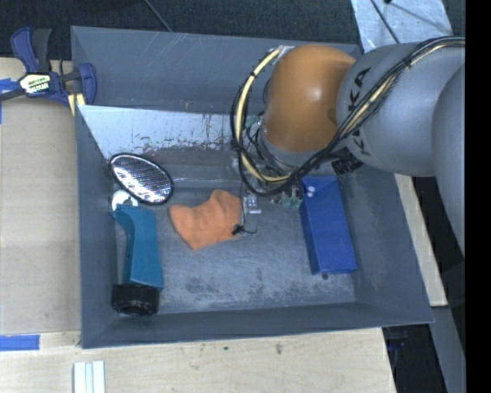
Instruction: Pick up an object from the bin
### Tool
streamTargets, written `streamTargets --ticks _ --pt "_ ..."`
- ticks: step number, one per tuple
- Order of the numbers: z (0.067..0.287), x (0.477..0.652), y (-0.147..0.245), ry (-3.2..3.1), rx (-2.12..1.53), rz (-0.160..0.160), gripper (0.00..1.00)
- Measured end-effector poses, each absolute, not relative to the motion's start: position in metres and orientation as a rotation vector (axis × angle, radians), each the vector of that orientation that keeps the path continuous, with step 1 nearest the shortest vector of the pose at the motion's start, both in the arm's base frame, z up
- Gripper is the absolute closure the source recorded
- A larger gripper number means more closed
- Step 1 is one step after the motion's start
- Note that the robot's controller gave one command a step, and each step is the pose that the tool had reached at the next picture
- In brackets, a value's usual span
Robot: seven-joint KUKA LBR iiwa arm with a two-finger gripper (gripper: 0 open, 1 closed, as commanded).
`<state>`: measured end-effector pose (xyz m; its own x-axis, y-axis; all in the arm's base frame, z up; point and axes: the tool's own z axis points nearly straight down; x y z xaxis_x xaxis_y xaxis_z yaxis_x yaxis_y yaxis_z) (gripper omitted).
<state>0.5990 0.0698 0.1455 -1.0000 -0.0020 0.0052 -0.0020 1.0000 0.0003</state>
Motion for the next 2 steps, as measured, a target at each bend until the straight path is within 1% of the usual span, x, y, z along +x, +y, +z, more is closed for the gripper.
streamTargets --ticks 1,2 --pt "0.1505 0.6009 0.0693 -3.145 -0.001 -0.001 1.00" --pt "0.1506 0.6009 0.0693 -3.145 -0.001 -0.001 1.00"
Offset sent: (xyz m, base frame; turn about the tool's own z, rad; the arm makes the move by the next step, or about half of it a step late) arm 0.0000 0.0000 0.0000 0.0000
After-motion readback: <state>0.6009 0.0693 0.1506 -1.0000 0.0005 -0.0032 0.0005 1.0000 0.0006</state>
